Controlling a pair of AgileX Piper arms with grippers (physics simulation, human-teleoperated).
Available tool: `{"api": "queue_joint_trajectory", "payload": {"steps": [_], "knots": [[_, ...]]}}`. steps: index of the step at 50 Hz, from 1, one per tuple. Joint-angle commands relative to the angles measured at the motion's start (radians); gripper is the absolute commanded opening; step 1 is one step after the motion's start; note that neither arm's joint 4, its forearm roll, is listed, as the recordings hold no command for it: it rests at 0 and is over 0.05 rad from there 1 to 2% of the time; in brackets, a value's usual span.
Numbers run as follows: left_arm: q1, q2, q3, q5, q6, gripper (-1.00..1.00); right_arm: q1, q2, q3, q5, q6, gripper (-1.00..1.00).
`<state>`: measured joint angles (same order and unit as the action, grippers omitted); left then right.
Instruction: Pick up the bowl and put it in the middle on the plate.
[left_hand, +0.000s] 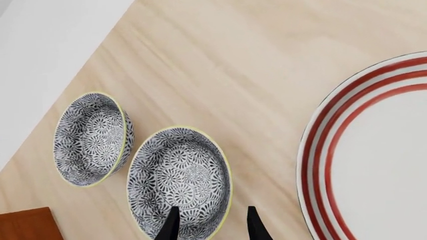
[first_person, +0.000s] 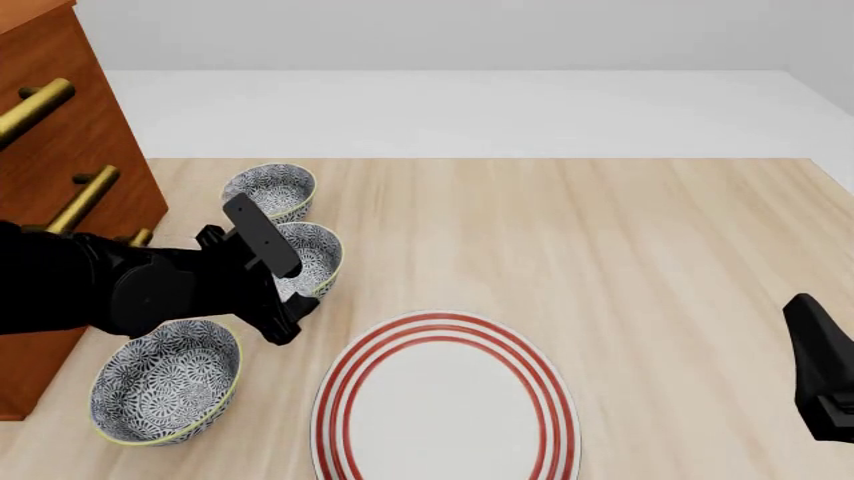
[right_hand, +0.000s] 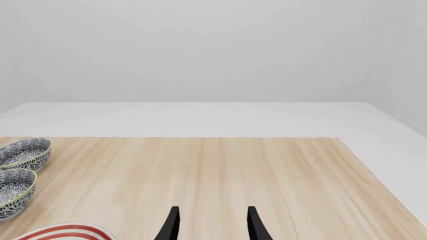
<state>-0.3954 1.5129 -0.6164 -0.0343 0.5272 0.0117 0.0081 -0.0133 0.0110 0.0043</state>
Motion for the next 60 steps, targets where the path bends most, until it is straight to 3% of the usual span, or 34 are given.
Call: {"api": "queue_joint_trajectory", "payload": {"steps": [1,31,32,41,43,50,54,56,60], "knots": [[0.003,0.041,-0.011,-0.009,0.030,1.00,0.000,0.001,0.000,0.001,0.003,1.00],[0.028,0.175,-0.039,-0.050,0.094,1.00,0.000,0.004,0.001,-0.005,0.001,1.00],[0.027,0.174,-0.039,-0.048,0.091,-1.00,0.000,0.001,-0.002,0.002,0.002,1.00],[0.017,0.163,-0.037,-0.041,0.103,-1.00,0.001,0.007,0.002,-0.010,-0.001,1.00],[-0.014,0.131,-0.053,0.005,0.071,-1.00,0.000,0.012,0.004,-0.016,0.001,1.00],[-0.012,0.025,-0.024,0.036,0.144,-1.00,0.000,0.033,0.009,-0.041,0.002,1.00],[-0.037,-0.020,-0.039,0.083,0.134,-1.00,0.001,0.033,0.009,-0.042,-0.001,1.00],[-0.079,-0.043,-0.068,0.121,0.092,-1.00,0.000,0.024,0.007,-0.030,0.002,1.00],[-0.103,-0.088,-0.081,0.164,0.100,-1.00,0.001,0.012,0.005,-0.017,0.000,1.00]]}}
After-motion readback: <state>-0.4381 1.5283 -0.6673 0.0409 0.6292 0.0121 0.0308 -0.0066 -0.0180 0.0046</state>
